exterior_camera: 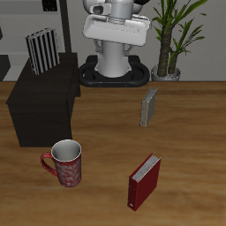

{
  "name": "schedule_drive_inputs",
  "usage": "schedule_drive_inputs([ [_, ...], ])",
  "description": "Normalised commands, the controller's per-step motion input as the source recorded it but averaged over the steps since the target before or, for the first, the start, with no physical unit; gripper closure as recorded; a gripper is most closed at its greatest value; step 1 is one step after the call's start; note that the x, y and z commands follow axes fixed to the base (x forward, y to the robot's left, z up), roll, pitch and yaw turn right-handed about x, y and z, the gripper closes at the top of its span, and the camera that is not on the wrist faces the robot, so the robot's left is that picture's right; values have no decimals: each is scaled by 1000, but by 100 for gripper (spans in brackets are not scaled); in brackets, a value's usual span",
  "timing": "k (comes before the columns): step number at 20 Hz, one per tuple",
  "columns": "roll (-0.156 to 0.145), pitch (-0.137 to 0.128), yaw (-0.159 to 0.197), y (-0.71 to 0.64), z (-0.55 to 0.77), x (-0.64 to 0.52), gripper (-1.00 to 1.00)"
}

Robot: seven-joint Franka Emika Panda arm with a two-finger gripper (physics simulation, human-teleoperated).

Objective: Place the striped book upright on top of the shelf and place the red book upright on top of the shelf

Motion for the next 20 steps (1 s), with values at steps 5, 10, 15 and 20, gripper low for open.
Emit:
schedule_drive_inputs([
  [5,49,-39,48,721,-133,11,-100],
  [10,10,70,-8,347,-199,185,-100],
  [15,12,-20,37,201,11,57,-100],
  [20,-1,-30,18,227,172,300,-100],
])
